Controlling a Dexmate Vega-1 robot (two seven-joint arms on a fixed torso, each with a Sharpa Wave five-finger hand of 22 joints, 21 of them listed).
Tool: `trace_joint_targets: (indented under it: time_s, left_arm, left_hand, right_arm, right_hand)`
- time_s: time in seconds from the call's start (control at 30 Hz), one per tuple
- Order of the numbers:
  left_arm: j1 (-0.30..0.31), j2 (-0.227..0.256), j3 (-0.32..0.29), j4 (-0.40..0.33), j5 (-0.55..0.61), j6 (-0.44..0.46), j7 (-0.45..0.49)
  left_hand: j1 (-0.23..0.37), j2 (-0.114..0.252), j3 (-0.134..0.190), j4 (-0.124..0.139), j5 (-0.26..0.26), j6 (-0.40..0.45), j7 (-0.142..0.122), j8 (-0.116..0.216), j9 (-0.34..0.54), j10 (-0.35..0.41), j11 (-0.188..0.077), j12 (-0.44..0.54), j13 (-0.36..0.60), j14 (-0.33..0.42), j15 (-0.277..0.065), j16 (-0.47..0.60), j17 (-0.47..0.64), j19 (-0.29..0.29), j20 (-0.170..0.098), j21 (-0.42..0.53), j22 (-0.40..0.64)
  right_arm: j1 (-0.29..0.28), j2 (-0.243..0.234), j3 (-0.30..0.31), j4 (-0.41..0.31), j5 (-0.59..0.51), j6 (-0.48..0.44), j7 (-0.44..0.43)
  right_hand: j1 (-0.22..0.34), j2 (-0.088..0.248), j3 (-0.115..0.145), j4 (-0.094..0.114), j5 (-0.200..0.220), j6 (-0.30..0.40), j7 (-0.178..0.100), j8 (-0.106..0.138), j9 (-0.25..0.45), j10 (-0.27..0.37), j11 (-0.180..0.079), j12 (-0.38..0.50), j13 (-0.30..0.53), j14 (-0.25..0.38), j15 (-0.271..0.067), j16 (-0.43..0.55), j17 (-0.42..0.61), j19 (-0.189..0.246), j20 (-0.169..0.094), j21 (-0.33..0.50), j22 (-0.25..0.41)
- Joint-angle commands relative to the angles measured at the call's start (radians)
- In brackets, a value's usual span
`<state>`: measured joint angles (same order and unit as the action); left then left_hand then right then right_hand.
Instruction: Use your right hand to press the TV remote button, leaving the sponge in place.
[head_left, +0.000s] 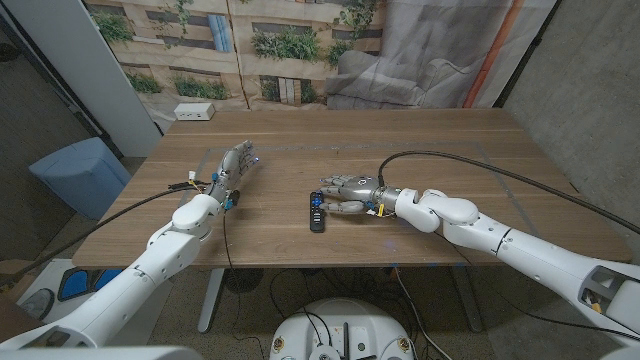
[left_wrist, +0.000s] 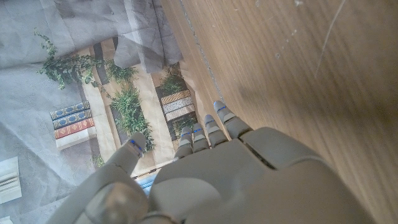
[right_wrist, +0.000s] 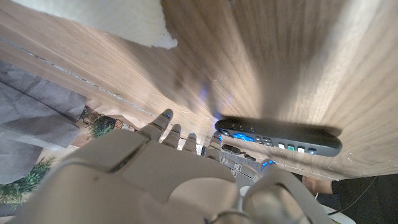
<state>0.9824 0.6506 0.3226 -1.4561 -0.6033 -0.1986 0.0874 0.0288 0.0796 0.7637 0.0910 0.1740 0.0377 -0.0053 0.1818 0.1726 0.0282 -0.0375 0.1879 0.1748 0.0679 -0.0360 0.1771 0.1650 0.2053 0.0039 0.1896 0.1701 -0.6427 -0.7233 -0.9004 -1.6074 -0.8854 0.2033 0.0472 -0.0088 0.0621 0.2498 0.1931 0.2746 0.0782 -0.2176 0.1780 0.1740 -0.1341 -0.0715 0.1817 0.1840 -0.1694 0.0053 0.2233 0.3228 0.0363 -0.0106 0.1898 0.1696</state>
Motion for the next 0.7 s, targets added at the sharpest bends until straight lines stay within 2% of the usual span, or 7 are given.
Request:
trace_joint_targets:
  time_s: [0.03, 0.17, 0.7]
  left_arm:
    - [0.001, -0.002, 0.001, -0.005, 0.002, 0.008, 0.010]
    - [0.001, -0.004, 0.002, -0.002, 0.001, 0.008, 0.008]
    - [0.010, -0.003, -0.002, -0.008, -0.001, 0.003, 0.011]
  left_hand:
    - [-0.008, 0.069, 0.002, 0.002, 0.006, 0.000, 0.001, -0.001, 0.003, 0.004, 0.008, 0.002, 0.001, 0.008, 0.003, 0.000, 0.005, 0.002, 0.002, 0.005, 0.003]
    - [-0.008, 0.069, 0.002, 0.003, 0.006, 0.000, 0.001, -0.001, 0.003, 0.005, 0.008, 0.002, 0.001, 0.008, 0.003, 0.000, 0.006, 0.002, 0.003, 0.005, 0.003]
    - [-0.011, 0.070, 0.001, 0.008, 0.006, 0.001, 0.002, 0.000, 0.003, 0.005, 0.010, 0.002, 0.001, 0.009, 0.003, 0.001, 0.007, 0.002, 0.002, 0.005, 0.003]
  right_arm:
    - [-0.006, -0.005, -0.014, -0.039, -0.079, -0.051, 0.016]
    - [-0.021, -0.003, -0.013, -0.063, -0.113, -0.109, 0.035]
    - [-0.037, -0.008, -0.013, -0.079, -0.134, -0.156, 0.033]
  right_hand:
    - [-0.006, 0.129, 0.007, 0.002, 0.006, -0.005, -0.004, 0.001, 0.002, -0.014, 0.003, 0.006, 0.002, -0.028, 0.004, 0.006, 0.005, -0.005, -0.005, 0.004, 0.004]
    - [-0.006, 0.129, 0.007, 0.002, 0.006, -0.007, -0.004, 0.001, 0.002, -0.013, 0.002, 0.007, 0.002, -0.030, 0.005, 0.006, 0.005, -0.006, -0.006, 0.004, 0.004]
    - [-0.007, 0.129, 0.008, 0.003, 0.007, 0.000, -0.004, 0.004, 0.003, -0.006, 0.001, 0.011, 0.002, -0.025, 0.004, 0.010, 0.008, -0.005, -0.010, 0.006, 0.004]
